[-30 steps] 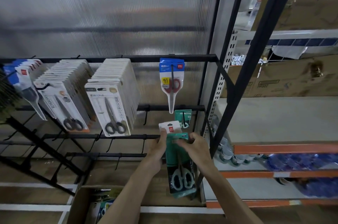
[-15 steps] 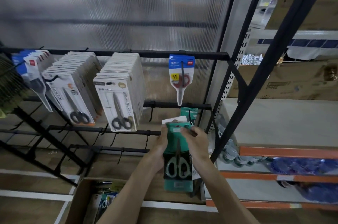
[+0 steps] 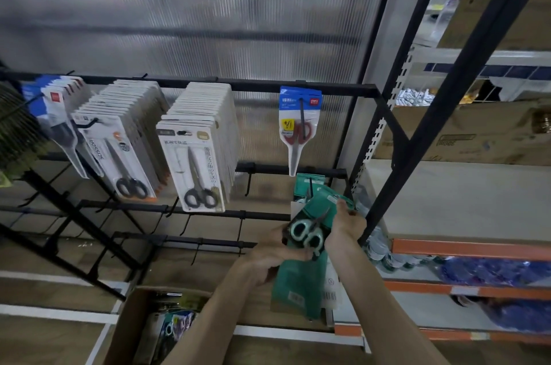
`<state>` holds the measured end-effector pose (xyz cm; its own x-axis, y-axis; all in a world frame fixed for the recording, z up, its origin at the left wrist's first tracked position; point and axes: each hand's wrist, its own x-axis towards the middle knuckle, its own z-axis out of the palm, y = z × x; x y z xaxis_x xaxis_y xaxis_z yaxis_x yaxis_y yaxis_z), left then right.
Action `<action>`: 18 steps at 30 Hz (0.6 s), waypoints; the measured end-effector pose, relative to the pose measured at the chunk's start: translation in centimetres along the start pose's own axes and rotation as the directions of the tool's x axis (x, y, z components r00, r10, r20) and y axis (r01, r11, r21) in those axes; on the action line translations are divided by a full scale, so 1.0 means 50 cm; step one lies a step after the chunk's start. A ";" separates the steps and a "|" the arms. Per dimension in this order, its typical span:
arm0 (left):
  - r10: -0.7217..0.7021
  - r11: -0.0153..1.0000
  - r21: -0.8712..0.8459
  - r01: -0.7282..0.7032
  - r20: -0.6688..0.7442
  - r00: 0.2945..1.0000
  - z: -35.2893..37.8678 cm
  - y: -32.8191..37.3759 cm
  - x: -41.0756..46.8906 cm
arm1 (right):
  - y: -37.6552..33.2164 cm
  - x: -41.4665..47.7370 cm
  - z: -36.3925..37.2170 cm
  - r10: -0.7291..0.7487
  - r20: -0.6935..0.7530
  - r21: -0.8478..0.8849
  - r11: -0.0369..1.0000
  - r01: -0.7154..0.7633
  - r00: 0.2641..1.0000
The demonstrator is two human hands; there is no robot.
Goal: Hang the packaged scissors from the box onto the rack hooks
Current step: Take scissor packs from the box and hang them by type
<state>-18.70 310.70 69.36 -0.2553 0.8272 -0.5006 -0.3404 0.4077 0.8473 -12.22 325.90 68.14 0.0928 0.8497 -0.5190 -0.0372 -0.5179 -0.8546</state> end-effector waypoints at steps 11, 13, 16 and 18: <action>-0.054 0.998 -0.042 0.038 -0.522 0.851 -0.081 -0.037 0.018 | -0.001 0.004 -0.062 -0.366 0.468 -0.139 0.868 0.477 0.804; -0.007 0.998 0.042 0.038 -0.575 0.818 -0.095 -0.038 0.029 | 0.043 0.032 -0.073 -0.374 0.457 -0.287 0.797 0.532 0.807; 0.062 0.985 0.167 0.049 -0.600 0.798 -0.095 -0.013 0.045 | 0.066 0.045 -0.060 -0.328 0.424 -0.391 0.774 0.498 0.844; 0.108 0.969 0.241 0.046 -0.587 0.802 -0.094 0.000 0.067 | 0.065 0.055 -0.039 -0.316 0.424 -0.400 0.775 0.488 0.849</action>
<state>-23.83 311.65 66.83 -0.7731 0.4803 -0.4142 -0.1236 0.5264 0.8412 -10.15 326.35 63.96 -0.3318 0.9265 -0.1777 0.4145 -0.0260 -0.9097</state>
